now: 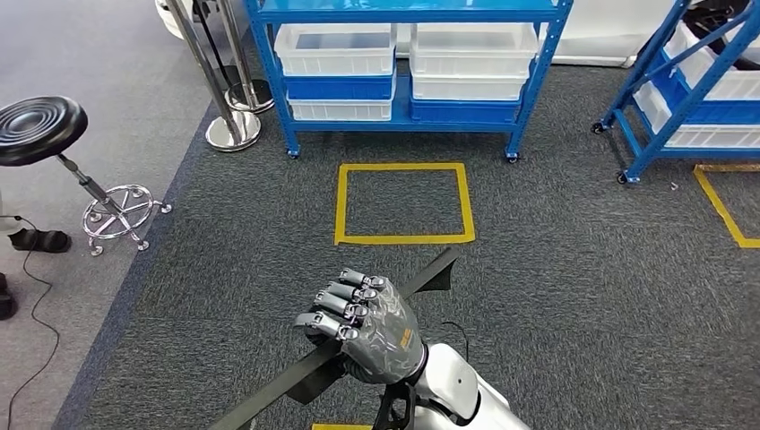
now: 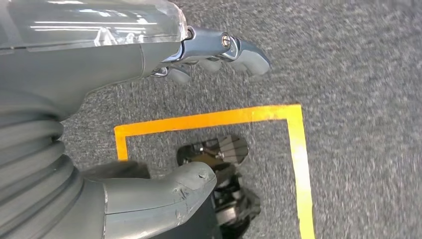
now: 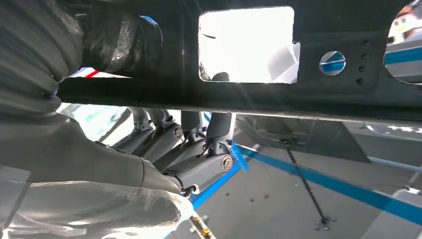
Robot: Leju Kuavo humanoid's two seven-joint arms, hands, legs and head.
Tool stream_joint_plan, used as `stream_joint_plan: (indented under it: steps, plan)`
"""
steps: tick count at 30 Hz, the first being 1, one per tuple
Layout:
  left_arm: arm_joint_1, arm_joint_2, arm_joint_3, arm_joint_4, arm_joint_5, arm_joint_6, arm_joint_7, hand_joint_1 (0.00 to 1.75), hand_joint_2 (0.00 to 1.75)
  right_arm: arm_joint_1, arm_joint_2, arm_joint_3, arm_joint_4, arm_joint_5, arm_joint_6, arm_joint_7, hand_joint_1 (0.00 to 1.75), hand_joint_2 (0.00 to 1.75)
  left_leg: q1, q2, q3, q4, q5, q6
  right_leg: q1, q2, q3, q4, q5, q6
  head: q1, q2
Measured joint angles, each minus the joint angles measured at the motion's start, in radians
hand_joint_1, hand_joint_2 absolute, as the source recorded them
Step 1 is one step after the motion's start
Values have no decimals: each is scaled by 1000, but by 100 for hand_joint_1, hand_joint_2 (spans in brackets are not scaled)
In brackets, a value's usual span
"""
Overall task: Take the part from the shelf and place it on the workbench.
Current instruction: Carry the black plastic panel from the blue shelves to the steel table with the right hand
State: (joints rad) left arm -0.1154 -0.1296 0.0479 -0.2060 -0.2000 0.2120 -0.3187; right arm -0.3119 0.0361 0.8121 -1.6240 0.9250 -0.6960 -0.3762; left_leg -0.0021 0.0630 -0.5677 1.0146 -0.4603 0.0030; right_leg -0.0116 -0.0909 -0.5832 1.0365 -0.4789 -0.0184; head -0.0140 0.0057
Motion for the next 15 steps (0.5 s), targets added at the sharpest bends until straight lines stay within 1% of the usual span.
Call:
stream_joint_plan:
  steps: [1,2,3,4,5,6,7,8,9,10,11,12,13,14,15]
  plan:
    - [1,1,1,0,-1,-1,1,0,175,1,0,-2,-2,6,0,3,175,175,-4,-1,-1,-6,-3,5,1,-8,1,-1,0,6,0,0]
    - [5,3,2,0,-2,-1,2,0,175,1,0,-4,-3,11,0,6,175,175,-5,-12,-2,-9,0,12,1,-17,4,-4,1,12,0,0]
    - [9,4,3,0,-2,-2,4,0,175,2,-1,-6,-5,16,-1,9,175,175,-2,-23,1,-15,5,17,0,-19,7,-3,-1,18,0,0]
    - [12,4,3,0,-3,-2,4,0,175,3,-1,-8,-8,19,-1,11,175,175,0,-33,4,-22,11,23,-1,-7,6,5,-10,24,0,0]
    - [14,5,4,0,-4,-2,4,0,175,4,-2,-10,-11,22,-1,12,175,175,3,-43,7,-28,17,30,-2,13,-3,31,-30,28,0,0]
    - [15,4,4,0,-4,-3,4,0,175,6,-4,-13,-13,25,-2,14,175,175,6,-53,9,-32,22,35,-3,40,-24,79,-60,30,0,0]
    - [14,4,4,0,-5,-5,4,0,175,10,-6,-15,-15,27,-3,15,175,175,5,-63,6,-32,23,38,-3,64,-53,141,-95,30,0,0]
    - [14,3,4,0,-6,-7,3,0,175,16,-9,-17,-16,28,-3,17,175,175,4,-75,3,-30,24,41,-3,77,-85,207,-123,30,0,0]
    - [16,3,4,0,-6,-9,3,0,175,21,-12,-19,-16,29,-3,19,175,175,3,-88,1,-27,24,42,-2,84,-108,252,-135,30,1,0]
    - [18,2,4,0,-6,-10,2,0,175,26,-15,-20,-16,30,-3,21,175,175,2,-101,-1,-24,24,42,-2,87,-115,263,-127,30,0,0]
    - [21,1,4,0,-4,-11,2,0,175,29,-17,-21,-16,31,-3,22,175,175,2,-115,-3,-19,23,41,-2,90,-104,235,-99,29,0,0]
    - [23,0,4,0,-3,-11,1,0,175,31,-18,-23,-18,32,-3,23,175,175,2,-129,-3,-13,20,39,-3,100,-77,176,-59,27,1,0]
    - [24,-3,4,0,-2,-12,1,0,175,33,-20,-25,-19,34,-3,24,175,175,2,-141,-6,-7,17,36,-4,120,-46,112,-31,24,0,0]
    - [24,-5,4,0,0,-12,1,0,175,34,-22,-27,-22,37,-3,25,175,175,1,-154,-10,0,14,32,-5,137,-22,58,-11,22,0,0]
    - [25,-7,5,0,1,-13,1,0,175,36,-24,-29,-25,40,-3,27,175,175,2,-164,-14,6,12,28,-5,151,-9,27,-4,19,0,0]
